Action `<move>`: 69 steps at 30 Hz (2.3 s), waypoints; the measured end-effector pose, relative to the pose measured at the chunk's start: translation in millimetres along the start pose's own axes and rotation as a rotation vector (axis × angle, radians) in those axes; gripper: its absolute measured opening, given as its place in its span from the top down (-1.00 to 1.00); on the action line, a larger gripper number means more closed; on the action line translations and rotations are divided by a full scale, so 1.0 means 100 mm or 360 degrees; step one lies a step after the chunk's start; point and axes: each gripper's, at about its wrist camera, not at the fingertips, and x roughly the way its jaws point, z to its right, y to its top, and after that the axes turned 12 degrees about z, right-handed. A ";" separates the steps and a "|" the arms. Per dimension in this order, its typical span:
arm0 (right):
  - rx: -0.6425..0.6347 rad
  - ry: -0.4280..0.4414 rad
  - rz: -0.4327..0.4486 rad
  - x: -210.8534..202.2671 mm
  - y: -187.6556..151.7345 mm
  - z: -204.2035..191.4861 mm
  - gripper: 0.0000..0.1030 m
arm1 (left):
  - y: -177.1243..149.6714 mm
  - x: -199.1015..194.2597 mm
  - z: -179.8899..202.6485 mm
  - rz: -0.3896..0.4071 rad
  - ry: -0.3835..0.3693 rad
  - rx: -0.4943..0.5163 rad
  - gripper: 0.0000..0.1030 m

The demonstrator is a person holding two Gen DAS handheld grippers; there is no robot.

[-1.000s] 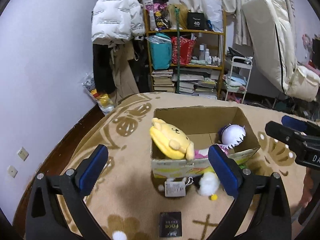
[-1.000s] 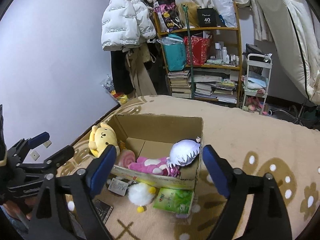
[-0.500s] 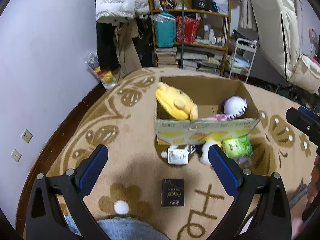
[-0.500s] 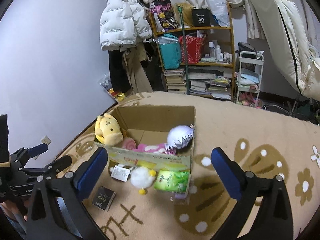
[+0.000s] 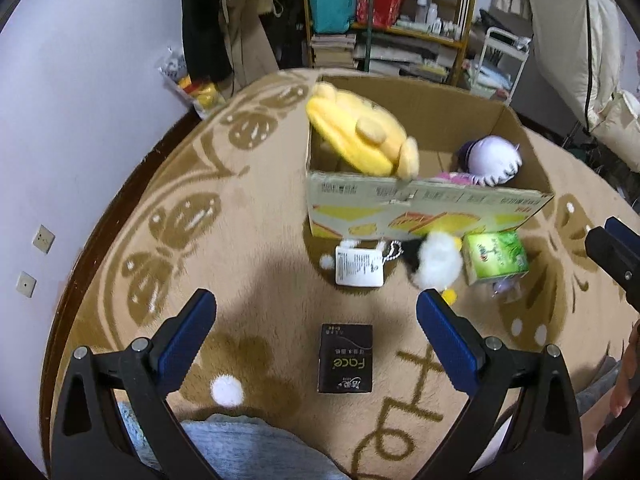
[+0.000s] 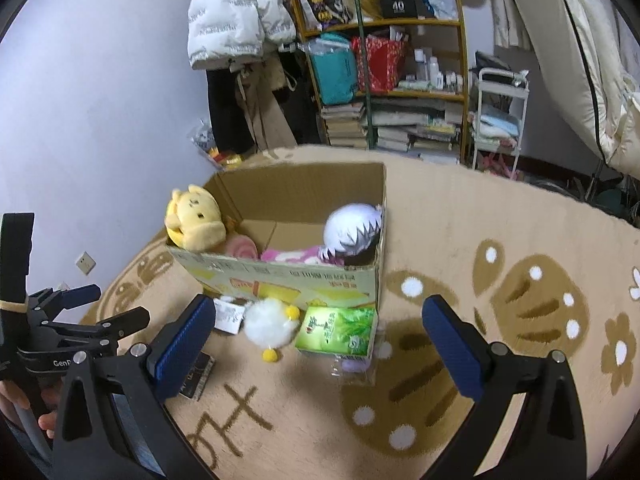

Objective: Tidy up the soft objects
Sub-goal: 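Withdraw both grippers from the box toward the tissue packs, then grasp the black Face tissue pack with the left gripper while the right grasps the green pack, then lift both held tissue packs up and carry them over the box opening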

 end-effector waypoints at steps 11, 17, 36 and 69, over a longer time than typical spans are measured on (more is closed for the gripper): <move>0.0042 -0.0033 -0.0142 0.31 -0.11 0.08 -1.00 | -0.08 0.34 0.03 -0.0214 -0.0003 0.0007 -0.93; 0.0041 -0.0039 -0.0227 0.50 -0.17 0.08 -1.00 | -0.15 0.54 -0.01 -0.0363 -0.0011 -0.0017 -0.93; 0.0083 -0.0107 -0.0520 1.07 -0.48 0.18 -1.00 | -0.37 1.06 -0.02 -0.0699 0.0016 -0.0039 -0.93; 0.0012 -0.0059 -0.0499 0.88 -0.51 -0.06 -0.53 | -0.14 0.48 0.01 -0.0158 0.0003 -0.0004 0.13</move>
